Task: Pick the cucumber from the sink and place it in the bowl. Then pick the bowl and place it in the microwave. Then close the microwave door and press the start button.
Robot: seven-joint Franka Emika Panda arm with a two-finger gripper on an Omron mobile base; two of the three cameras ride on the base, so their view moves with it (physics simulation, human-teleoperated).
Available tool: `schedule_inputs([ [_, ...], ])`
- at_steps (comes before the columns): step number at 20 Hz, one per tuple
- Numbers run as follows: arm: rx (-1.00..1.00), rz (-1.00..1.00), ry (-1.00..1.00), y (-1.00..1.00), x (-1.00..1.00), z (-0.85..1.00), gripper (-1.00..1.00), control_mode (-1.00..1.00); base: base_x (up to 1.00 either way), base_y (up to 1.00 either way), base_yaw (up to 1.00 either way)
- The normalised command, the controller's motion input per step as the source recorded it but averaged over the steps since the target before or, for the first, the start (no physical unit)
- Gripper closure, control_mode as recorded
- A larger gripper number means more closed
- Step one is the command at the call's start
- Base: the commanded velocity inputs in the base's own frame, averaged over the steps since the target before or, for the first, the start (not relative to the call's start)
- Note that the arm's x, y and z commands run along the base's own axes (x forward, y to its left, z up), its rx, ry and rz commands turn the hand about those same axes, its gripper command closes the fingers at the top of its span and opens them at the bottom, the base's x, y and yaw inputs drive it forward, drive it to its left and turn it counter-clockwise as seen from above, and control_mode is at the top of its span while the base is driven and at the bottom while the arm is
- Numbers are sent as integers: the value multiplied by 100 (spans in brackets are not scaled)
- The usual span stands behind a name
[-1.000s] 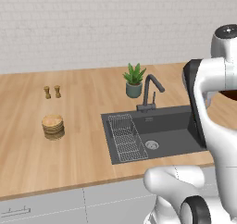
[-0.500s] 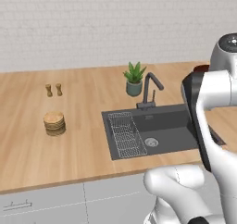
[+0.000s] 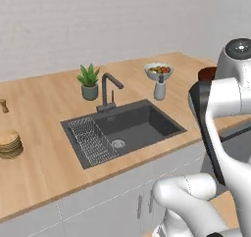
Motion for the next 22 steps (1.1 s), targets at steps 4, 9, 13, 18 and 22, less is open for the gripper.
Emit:
schedule_inputs([
  [4,0,0,0,0,0,0,100,100,-4,-12,-83],
  [9,0,0,0,0,0,0,100,100,0,-46,-76],
  [13,0,0,0,0,0,0,100,100,0,-66,-67],
  [18,0,0,0,0,0,0,100,100,5,-70,-57],
  [22,0,0,0,0,0,0,100,100,93,-31,-37],
])
